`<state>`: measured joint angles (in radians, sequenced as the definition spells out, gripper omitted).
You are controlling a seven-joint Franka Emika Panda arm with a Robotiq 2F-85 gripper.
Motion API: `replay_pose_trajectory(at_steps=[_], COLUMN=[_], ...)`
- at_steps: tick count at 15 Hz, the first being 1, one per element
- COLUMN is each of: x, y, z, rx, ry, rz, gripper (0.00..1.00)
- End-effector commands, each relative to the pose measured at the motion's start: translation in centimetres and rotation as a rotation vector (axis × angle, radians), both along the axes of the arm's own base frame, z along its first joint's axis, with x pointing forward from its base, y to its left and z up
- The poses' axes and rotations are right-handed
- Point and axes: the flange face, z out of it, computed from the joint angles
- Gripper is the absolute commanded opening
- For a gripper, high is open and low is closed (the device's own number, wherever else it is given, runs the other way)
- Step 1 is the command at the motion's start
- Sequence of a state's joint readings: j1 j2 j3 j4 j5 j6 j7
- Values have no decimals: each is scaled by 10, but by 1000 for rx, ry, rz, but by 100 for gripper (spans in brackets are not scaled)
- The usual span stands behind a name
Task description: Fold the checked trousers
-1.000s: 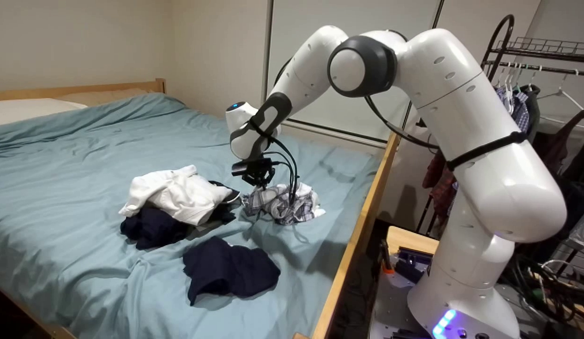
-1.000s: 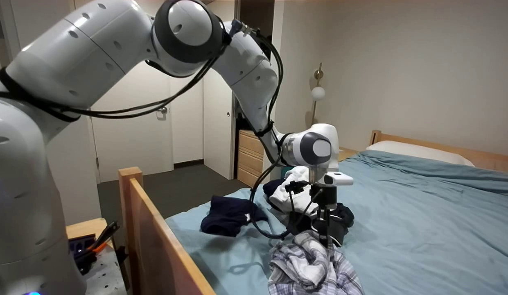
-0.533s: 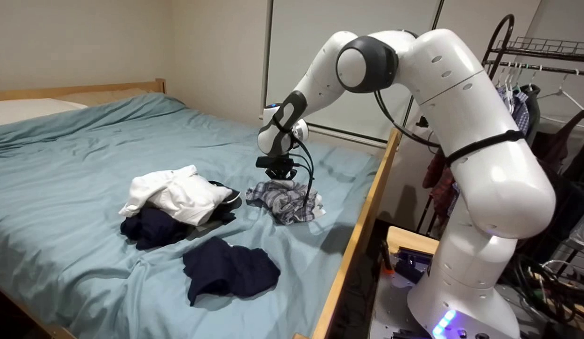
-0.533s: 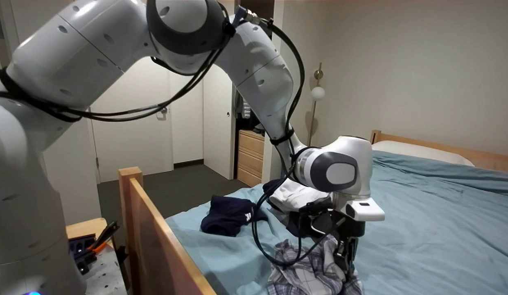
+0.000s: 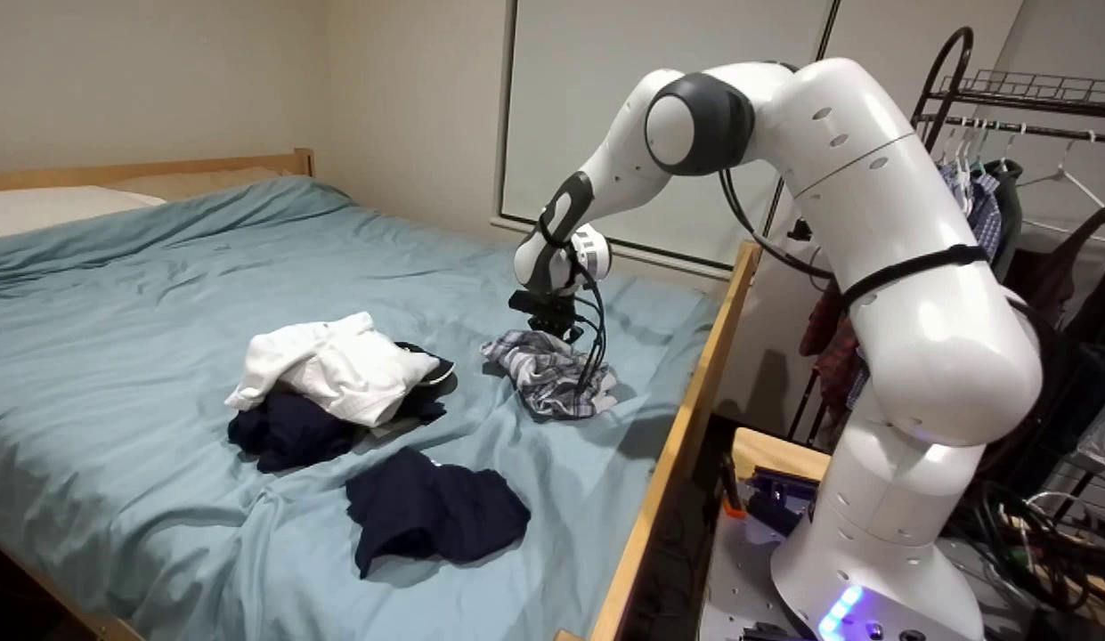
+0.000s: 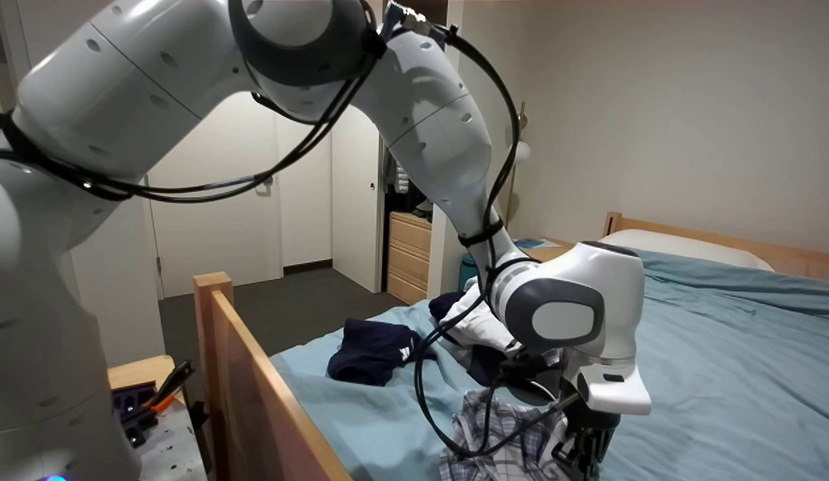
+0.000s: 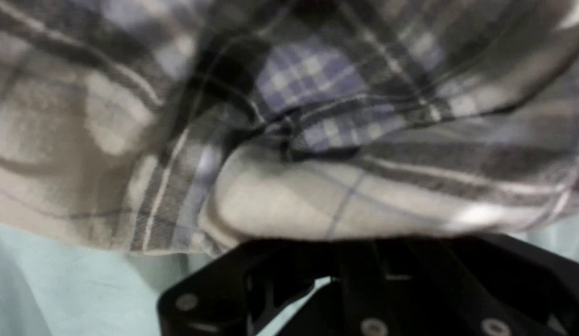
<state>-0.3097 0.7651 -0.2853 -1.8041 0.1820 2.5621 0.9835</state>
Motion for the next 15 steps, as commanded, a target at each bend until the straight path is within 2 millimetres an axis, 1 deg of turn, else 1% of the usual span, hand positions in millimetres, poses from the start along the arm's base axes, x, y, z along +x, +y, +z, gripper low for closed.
replay_pose_trajectory(at_steps=[1,4,5,6,8,9,13,14,15], x=[-37,-56,-59,-60,-63,-64,-76,-56,-60], y=[-18,-23,-23,-22,-19,-18,-17,-21,-21], z=[-3,-6,-6,-8,-9,-8,16,2,6], rx=[27,37,42,44,49,43,-21,-12,-20], ry=[-68,-127,-141,-153,-186,-202,-264,-243,-250], rz=[-149,-258,-281,-304,-338,-352,-405,-363,-370], gripper=[2,3,29,29,40,47,71,54,60])
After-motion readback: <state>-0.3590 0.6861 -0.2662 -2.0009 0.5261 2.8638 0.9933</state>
